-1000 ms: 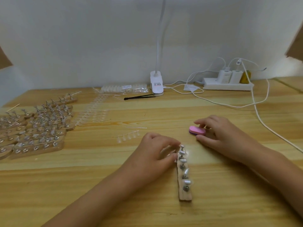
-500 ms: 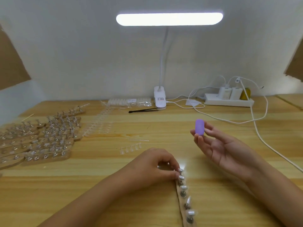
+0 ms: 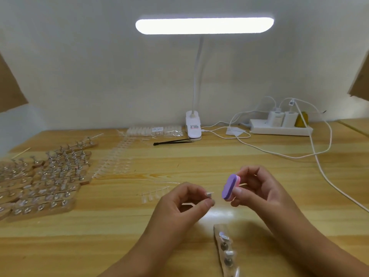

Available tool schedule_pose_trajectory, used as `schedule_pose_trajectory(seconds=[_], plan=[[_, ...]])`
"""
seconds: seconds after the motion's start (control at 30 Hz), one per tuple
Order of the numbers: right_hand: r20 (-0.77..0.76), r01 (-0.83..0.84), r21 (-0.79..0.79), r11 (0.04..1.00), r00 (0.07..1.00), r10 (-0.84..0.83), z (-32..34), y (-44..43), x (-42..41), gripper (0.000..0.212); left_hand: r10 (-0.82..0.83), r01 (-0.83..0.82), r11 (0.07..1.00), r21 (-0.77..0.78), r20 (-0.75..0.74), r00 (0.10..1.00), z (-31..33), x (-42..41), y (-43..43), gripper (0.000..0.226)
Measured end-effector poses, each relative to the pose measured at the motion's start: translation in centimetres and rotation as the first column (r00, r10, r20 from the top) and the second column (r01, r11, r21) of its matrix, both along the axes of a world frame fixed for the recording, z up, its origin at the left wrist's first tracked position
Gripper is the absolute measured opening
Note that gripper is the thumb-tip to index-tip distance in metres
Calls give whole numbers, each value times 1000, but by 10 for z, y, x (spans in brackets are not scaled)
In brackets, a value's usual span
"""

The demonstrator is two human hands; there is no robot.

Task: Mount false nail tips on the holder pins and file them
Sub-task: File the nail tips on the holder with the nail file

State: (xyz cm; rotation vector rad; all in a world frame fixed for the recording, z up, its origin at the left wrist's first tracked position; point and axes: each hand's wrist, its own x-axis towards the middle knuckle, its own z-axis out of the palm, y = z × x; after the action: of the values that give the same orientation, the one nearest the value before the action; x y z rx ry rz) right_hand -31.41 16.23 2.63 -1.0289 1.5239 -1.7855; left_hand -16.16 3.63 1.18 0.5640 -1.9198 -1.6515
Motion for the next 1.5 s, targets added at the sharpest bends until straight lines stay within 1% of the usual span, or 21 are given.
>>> schedule_pose_trajectory(seconds=[0.07,0.13,0.23,0.3,0.37,0.43,0.53,0.63,0.7,0.8,0.97,1.03,1.07,1.13,1.2,1.23,1.33,1.4,1.43,1.47,1.5], plan=[[-130,12,-58,998,991,-19,-1,1,5,30,-1,1,1000,-9,-11,1000,-3,0,-2,11],[-245,16,-118,993,968,-45,-2,2,8,35,-10,10,1000,-13,-20,1000,-4,0,-3,10],[-330,-10,-110,994,943,-28,-2,3,10,29,-37,37,999,-19,-32,999,-4,1,-2,7],[-280,-62,-77,995,959,38,-1,3,12,25,-49,48,998,-43,-26,998,-4,1,0,9],[-205,-59,-97,994,978,38,0,3,12,23,-53,52,996,-69,-2,999,-4,2,2,13],[-184,-52,-91,995,982,34,2,3,11,25,-43,43,994,-99,5,999,-5,3,3,18],[-145,-115,-44,992,984,107,4,3,12,26,-26,25,991,-128,-4,1000,-4,2,6,8],[-93,-113,-40,993,990,109,4,4,11,21,-42,37,990,-134,-34,999,-2,3,8,2],[-86,-122,-21,992,989,120,4,4,11,17,-55,47,987,-155,-48,997,-2,3,9,4],[-88,-132,-7,991,987,131,5,6,14,28,-69,58,987,-153,-69,995,0,5,9,5],[-103,-142,-23,990,985,139,1,5,14,28,-63,44,984,-170,-109,992,1,7,8,5],[-124,-120,-56,991,986,112,1,4,14,27,-53,37,987,-159,-102,993,1,7,6,3],[-171,-96,-91,991,982,79,-1,4,14,28,-51,36,989,-146,-98,994,1,7,5,4],[-364,-46,-162,986,931,-16,-3,5,15,31,-56,46,994,-103,-95,994,1,6,5,3],[-571,-22,-209,978,814,-103,-5,5,14,28,-86,81,995,-55,-102,991,2,5,7,7],[-627,-15,-223,975,768,-132,-5,5,12,26,-107,103,994,-35,-104,989,2,5,8,9],[-727,-36,-259,965,665,-171,-2,7,8,23,-138,144,989,43,-110,984,3,4,11,2],[-823,-81,-283,956,532,-199,-4,8,8,21,-137,149,985,90,-121,983,3,4,12,5],[-846,-85,-279,956,492,-203,-4,7,6,21,-138,152,983,108,-128,982,4,4,12,6],[-848,-64,-268,961,489,-204,-4,6,4,20,-140,157,980,126,-133,981,5,4,11,7],[-832,-33,-256,966,517,-202,-3,6,2,20,-142,161,977,140,-134,981,5,5,11,9]])
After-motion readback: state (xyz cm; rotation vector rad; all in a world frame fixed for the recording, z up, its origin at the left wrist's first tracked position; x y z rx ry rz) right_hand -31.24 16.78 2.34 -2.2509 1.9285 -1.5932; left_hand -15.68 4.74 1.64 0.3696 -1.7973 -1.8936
